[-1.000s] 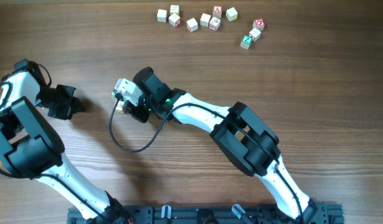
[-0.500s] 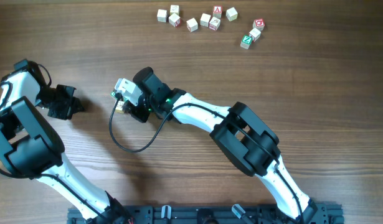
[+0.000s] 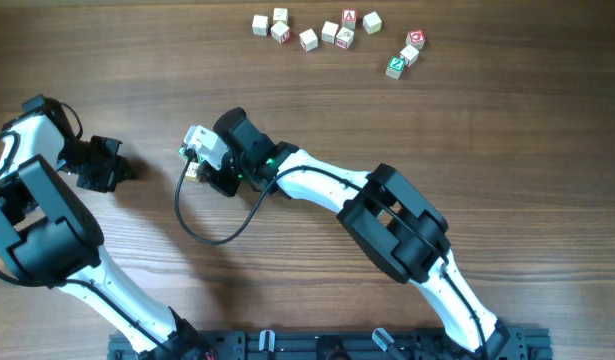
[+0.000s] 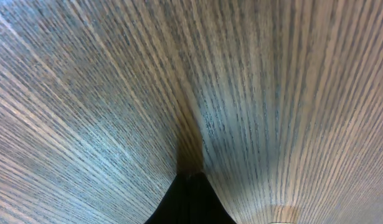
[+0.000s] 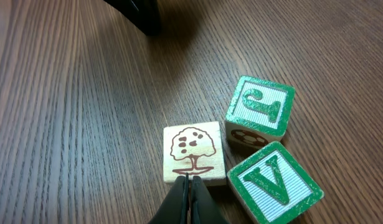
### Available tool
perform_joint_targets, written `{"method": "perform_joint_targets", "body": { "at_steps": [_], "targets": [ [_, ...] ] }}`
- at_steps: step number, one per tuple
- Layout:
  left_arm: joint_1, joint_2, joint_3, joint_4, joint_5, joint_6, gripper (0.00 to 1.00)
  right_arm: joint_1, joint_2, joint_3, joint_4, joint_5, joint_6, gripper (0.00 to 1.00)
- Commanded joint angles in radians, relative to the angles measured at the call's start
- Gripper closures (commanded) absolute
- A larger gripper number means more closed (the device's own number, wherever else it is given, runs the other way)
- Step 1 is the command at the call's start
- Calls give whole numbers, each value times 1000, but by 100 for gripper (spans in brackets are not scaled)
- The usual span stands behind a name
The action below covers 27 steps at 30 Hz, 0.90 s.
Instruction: Form a circle
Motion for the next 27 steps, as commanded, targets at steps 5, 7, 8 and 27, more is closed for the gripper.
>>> {"method": "perform_joint_targets", "body": {
  "at_steps": [5, 7, 8, 27],
  "targets": [
    [-1, -12, -6, 10, -10, -13, 96, 5, 28, -7, 6, 2, 7, 96],
    [-1, -12, -6, 10, -10, -13, 96, 5, 28, -7, 9, 2, 7, 96],
    [-1, -12, -6, 10, -10, -13, 96, 5, 28, -7, 9, 3, 7, 95],
    [-1, -12, -6, 10, -9, -13, 96, 5, 28, -7, 13, 3, 8, 96]
  ]
}}
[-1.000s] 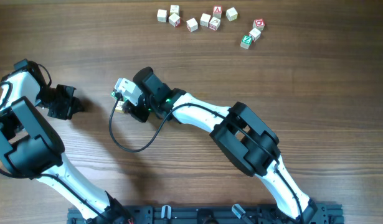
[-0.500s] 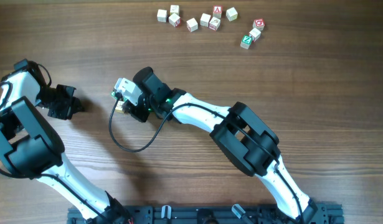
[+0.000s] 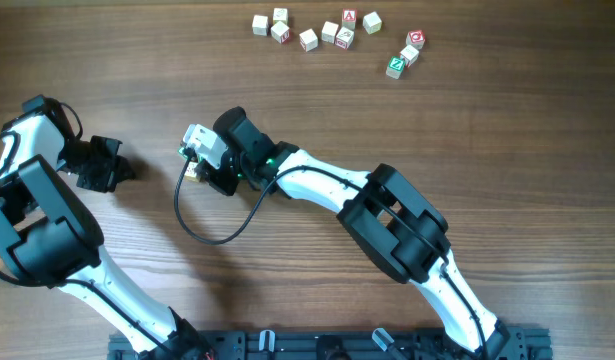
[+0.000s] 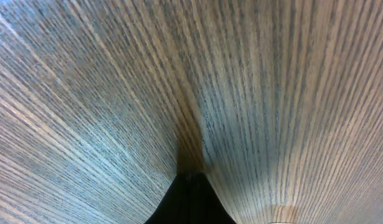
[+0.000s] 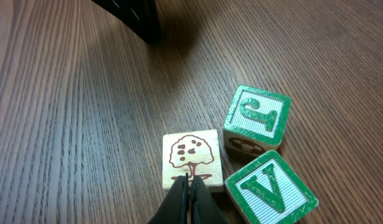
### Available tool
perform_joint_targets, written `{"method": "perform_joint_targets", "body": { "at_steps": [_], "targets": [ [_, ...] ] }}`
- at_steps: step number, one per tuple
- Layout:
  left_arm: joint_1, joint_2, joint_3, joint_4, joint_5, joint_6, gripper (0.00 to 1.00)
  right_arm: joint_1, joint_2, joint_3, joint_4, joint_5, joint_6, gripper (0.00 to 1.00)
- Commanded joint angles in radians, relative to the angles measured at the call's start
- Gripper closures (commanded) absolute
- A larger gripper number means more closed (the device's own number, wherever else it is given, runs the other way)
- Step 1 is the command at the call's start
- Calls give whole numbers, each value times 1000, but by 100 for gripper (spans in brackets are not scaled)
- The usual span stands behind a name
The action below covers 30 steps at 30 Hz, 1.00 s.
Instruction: Form a circle
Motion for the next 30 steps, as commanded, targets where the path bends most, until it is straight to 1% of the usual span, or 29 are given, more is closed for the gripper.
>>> {"method": "perform_joint_targets", "body": {
  "at_steps": [1, 6, 30],
  "targets": [
    [-1, -12, -6, 10, -9, -13, 96, 5, 28, -7, -13, 3, 8, 96],
    [-1, -12, -6, 10, -10, -13, 96, 5, 27, -7, -46, 3, 8, 96],
    [-1, -12, -6, 10, -9, -13, 96, 12, 28, -7, -30, 3, 7, 96]
  ]
}}
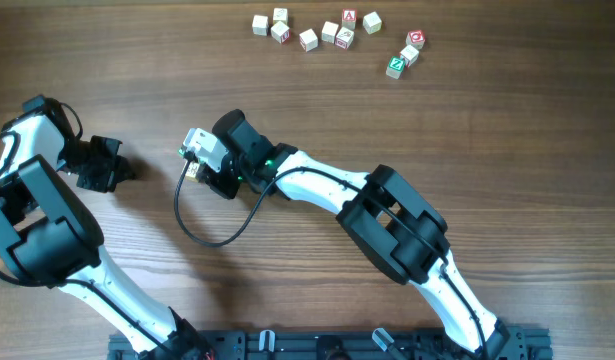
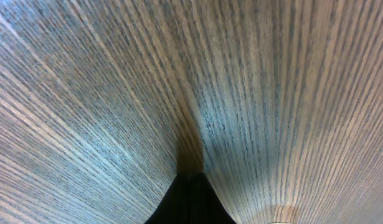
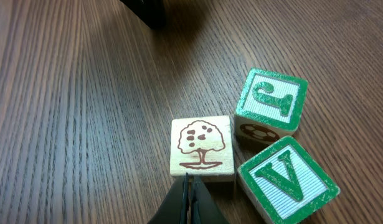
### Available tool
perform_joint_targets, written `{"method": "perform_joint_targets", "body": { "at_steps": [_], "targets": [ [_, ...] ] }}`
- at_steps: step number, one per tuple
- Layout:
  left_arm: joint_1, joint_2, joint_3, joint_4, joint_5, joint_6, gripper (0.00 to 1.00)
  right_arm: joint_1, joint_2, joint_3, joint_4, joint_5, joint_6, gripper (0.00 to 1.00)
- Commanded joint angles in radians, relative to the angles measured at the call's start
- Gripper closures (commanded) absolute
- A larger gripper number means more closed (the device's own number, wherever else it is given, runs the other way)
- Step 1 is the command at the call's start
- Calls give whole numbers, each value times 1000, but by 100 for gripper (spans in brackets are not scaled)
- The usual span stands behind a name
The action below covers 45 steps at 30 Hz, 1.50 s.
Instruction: Form a circle
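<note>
Three wooden blocks lie close together in the right wrist view: a plain one with a brown tree (image 3: pixel 202 146), a green J block (image 3: pixel 270 99) and a green V block (image 3: pixel 288 180). My right gripper (image 3: pixel 188 182) is shut, its tips touching the near edge of the tree block and holding nothing. From overhead, the right wrist (image 1: pixel 227 150) covers these blocks. My left gripper (image 2: pixel 191 177) is shut with its tip against bare wood at the table's left (image 1: pixel 112 165).
Several more letter blocks (image 1: pixel 317 35) lie scattered along the far edge, two of them a little apart at the right (image 1: pixel 405 55). A black cable (image 1: pixel 202 235) loops on the table below the right wrist. A black shape (image 3: pixel 144 12) sits at the top of the right wrist view.
In the right wrist view the three blocks now sit a little higher and further right, and the shut tips meet the tree block's near edge instead of overlapping it. The left arm has not moved.
My shut right gripper stood at the near edge of the tree block at every moment, beside the J and V blocks. The J block turned slightly between the first two moments, and the view has shifted a little since. The left gripper stayed shut on bare wood.
</note>
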Motion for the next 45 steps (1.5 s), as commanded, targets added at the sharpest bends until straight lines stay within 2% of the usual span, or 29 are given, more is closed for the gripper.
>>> {"method": "perform_joint_targets", "body": {
  "at_steps": [1, 40, 45],
  "targets": [
    [-1, -12, -6, 10, -9, -13, 96, 5, 28, -7, 6, 3, 6, 95],
    [-1, -12, -6, 10, -9, -13, 96, 2, 27, -7, 20, 51, 7, 96],
    [-1, -12, -6, 10, -9, -13, 96, 1, -11, -7, -27, 51, 7, 96]
  ]
}}
